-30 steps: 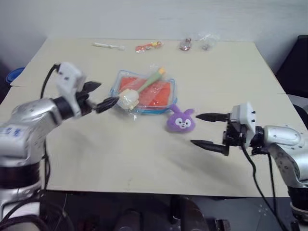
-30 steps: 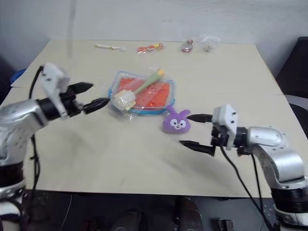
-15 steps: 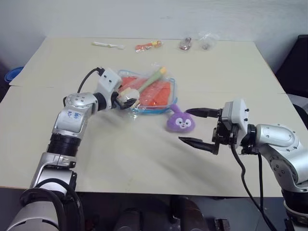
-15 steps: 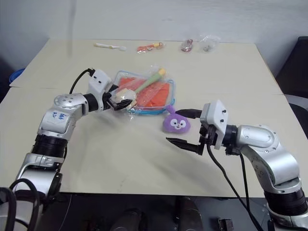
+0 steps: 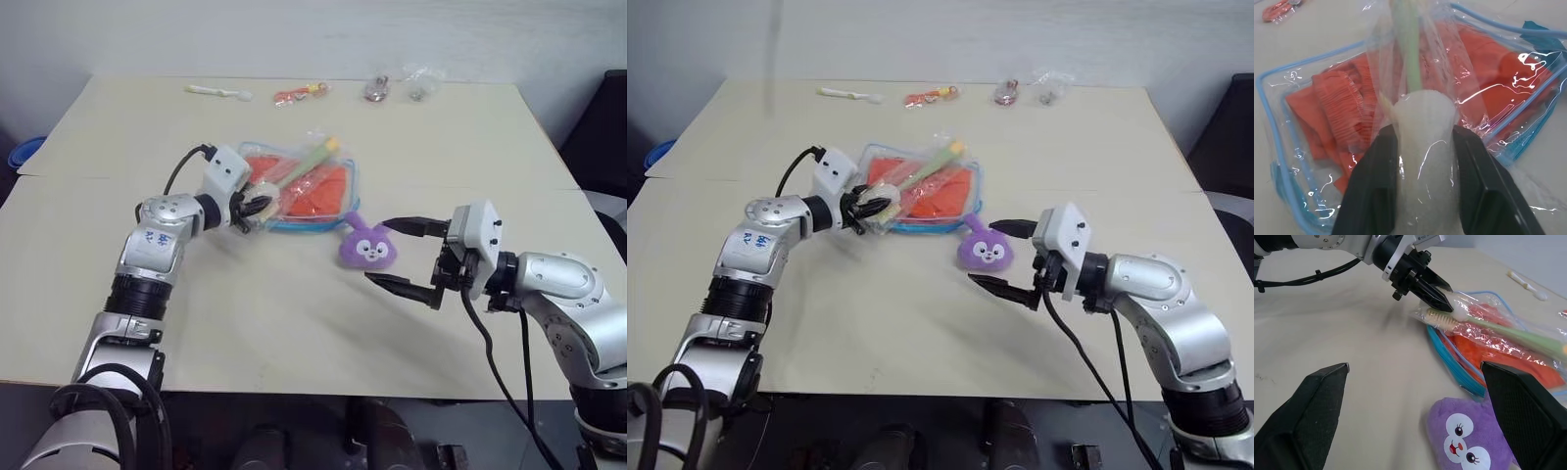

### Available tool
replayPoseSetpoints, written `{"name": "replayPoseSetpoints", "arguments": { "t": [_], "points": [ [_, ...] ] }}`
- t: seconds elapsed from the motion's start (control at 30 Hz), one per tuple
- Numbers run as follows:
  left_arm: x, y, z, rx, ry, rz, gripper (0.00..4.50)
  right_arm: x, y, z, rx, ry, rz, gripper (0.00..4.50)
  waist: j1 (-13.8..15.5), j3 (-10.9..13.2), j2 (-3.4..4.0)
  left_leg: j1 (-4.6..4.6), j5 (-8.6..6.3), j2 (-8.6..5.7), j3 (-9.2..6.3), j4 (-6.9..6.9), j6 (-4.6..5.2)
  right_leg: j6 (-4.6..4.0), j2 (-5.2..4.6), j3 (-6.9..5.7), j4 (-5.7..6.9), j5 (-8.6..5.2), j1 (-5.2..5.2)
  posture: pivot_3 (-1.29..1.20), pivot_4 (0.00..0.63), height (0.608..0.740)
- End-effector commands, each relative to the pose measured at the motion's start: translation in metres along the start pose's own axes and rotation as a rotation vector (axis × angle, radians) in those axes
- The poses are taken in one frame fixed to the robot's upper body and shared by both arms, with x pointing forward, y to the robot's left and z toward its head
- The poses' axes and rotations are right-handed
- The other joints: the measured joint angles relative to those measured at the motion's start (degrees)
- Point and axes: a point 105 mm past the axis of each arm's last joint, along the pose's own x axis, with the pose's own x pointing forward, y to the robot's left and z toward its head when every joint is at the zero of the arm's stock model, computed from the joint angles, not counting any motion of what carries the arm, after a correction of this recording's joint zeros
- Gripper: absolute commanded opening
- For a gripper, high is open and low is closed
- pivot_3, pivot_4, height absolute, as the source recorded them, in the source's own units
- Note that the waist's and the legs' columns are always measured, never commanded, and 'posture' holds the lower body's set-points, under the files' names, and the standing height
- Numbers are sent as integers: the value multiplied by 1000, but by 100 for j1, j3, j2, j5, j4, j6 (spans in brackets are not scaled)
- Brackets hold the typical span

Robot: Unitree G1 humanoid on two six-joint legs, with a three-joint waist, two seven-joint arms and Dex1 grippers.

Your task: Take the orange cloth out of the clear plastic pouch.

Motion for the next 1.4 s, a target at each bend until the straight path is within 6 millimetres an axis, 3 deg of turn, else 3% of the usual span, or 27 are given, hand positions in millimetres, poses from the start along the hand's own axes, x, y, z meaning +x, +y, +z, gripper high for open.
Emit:
{"name": "replayPoseSetpoints", "arguments": {
  "t": [0.03, 0.17, 0.27, 0.33, 0.4, 0.6, 0.73, 0.87, 1.07, 1.17, 1.2, 1.27, 1.33, 1.4],
  "points": [
    [-31, 32, 24, 0, -105, 164, 1478, 2, -2, 9, -34, -22, 11, 4500, -13, 0, 0, 0, 0, 1, -1, 1, 0, 0, 0, -1, 0, 0, 0, 0, 150, 740],
    [-78, 71, 28, -47, -172, 397, 1478, 5, -3, 9, -37, -25, 32, 4500, -80, 1, -1, 2, 0, 8, -1, 0, 0, 0, 2, -2, 1, 0, -4, 0, 150, 740],
    [-121, 95, 14, -62, -148, 587, 1478, 8, -1, 11, -41, -36, 60, 4500, -134, 1, -1, 4, 0, 7, -5, -2, 0, 0, -2, -3, 1, 0, -5, 0, 150, 740],
    [-163, 112, -6, -91, -88, 761, 1478, 11, 1, 14, -42, -50, 93, 4500, -155, 1, -1, 5, 0, 7, -4, -1, 0, 0, -4, -2, 1, 0, -5, 0, 150, 740],
    [-196, 116, -31, -115, -9, 854, 1478, 14, 3, 19, -33, -78, 128, 4500, -173, 1, -1, 6, 0, 8, -5, -4, -1, 0, -3, -2, 0, 0, -6, 0, 150, 740],
    [-246, 100, -75, -149, 111, 927, 1478, 19, 3, 27, -10, -113, 201, 4500, -66, -2, -12, 0, -1, -1, -37, 8, -1, -1, -13, -10, 0, -1, -13, 0, 150, 740],
    [-255, 94, -91, -194, 137, 943, 1478, 23, 0, 26, -16, -111, 219, 4500, 17, -5, -18, -3, -1, -1, -45, 9, -1, -2, -14, -13, -3, -1, -12, 0, 150, 740],
    [-267, 91, -98, -202, 161, 983, 2456, 26, -2, 25, -17, -114, 226, 4500, -7, -5, -18, -1, -2, -1, -41, 6, -2, -2, -12, -12, -2, -1, -12, 0, 150, 740],
    [-289, 94, -104, -176, 236, 1042, 4446, 25, -1, 24, -17, -112, 228, 4500, -70, -5, -18, 3, -3, 5, -29, 1, -4, -3, -9, -11, -1, -1, -15, 0, 150, 740],
    [-314, 109, -90, -154, 217, 1085, 4480, 24, -1, 24, -19, -108, 210, 4500, -117, -5, -19, 2, -3, 6, -30, 0, -5, -3, -9, -12, 0, -2, -15, 0, 150, 740],
    [-315, 115, -74, -132, 165, 1059, 4480, 23, -1, 24, -17, -107, 203, 4500, -125, -5, -19, 2, -3, 6, -31, 1, -6, -5, -8, -13, 0, -3, -16, 0, 150, 740],
    [-303, 116, -46, -70, 80, 941, 4480, 21, -1, 23, -13, -103, 195, 4500, -118, -6, -20, -1, -4, 6, -34, 1, -6, -7, -8, -15, 2, -4, -20, 0, 150, 740],
    [-264, 100, -9, 60, 5, 682, 4480, 19, 0, 21, -15, -93, 188, 4500, -72, -5, -18, -1, -4, -1, -35, 1, -6, -7, -15, -13, 3, -4, -20, 0, 150, 740],
    [-222, 74, 12, 234, 12, 399, 4480, 19, 0, 20, -15, -90, 177, 4500, -27, -5, -17, -2, -4, -3, -36, 2, -6, -7, -17, -12, 2, -4, -20, 0, 150, 740]
  ]
}}
